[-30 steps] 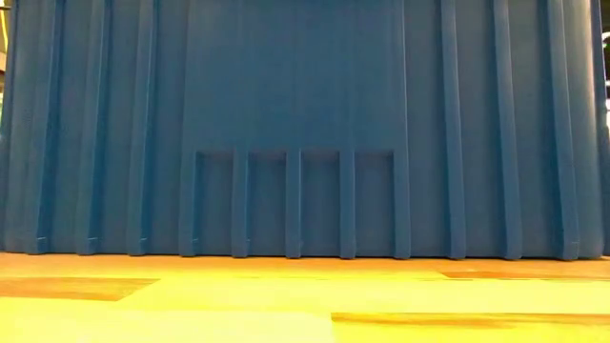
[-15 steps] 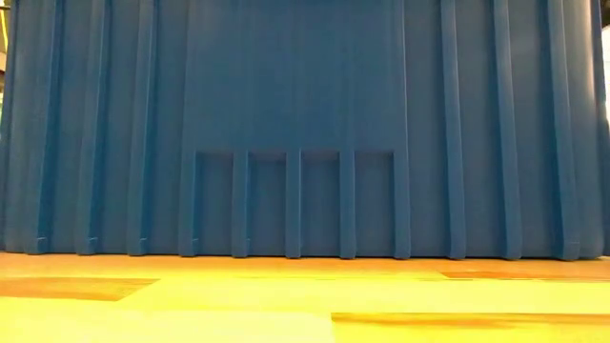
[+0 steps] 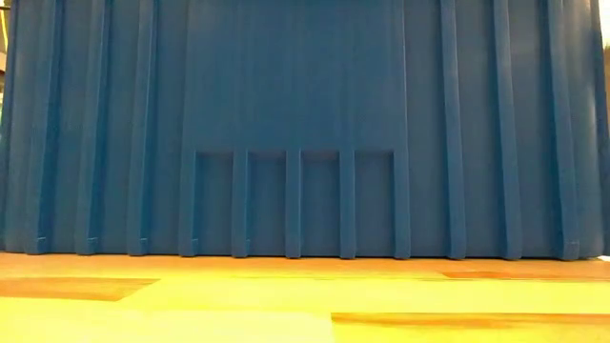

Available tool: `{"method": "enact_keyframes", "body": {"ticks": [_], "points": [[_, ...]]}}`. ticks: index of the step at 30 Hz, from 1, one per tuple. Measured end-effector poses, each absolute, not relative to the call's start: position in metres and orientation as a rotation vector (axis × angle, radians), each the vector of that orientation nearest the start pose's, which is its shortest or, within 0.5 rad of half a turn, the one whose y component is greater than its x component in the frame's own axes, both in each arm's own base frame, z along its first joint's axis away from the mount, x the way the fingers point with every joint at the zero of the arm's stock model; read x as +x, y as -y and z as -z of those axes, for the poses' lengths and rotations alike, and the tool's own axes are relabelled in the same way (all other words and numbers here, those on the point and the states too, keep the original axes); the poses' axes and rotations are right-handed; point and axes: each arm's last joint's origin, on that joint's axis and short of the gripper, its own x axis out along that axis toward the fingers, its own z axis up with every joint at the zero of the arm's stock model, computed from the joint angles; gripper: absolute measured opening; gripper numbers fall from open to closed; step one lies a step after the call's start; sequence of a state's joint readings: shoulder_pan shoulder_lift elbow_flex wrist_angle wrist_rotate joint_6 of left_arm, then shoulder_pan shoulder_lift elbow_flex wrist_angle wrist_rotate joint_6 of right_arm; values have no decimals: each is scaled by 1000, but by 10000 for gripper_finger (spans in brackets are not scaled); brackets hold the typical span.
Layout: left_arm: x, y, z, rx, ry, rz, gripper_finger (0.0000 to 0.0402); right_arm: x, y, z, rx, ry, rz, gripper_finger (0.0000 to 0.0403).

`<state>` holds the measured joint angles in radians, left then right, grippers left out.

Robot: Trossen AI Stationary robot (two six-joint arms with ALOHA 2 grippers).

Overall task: Pick and place slides into bin
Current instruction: Put the white slide into the blue container

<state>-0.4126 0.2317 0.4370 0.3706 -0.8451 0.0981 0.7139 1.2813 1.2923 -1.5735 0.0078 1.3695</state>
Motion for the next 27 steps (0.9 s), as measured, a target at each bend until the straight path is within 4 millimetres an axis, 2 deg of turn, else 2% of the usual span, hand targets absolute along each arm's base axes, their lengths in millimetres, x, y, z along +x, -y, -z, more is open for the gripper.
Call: {"method": "enact_keyframes", "body": {"ticks": [4,7,12,15,27], "points": [[67,5,-320,-247,445,-450,179,139,-132,-338,597,-1577,406,0],[67,5,-320,-250,443,-460,179,135,-137,-353,644,-1564,359,0],[67,5,-320,-256,445,-459,179,134,-137,-381,717,-1371,377,0],[67,5,-320,-315,458,-455,179,136,-133,-391,736,-1227,418,0],[67,5,-320,-606,525,-400,179,146,-117,-410,702,-933,502,0]]}}
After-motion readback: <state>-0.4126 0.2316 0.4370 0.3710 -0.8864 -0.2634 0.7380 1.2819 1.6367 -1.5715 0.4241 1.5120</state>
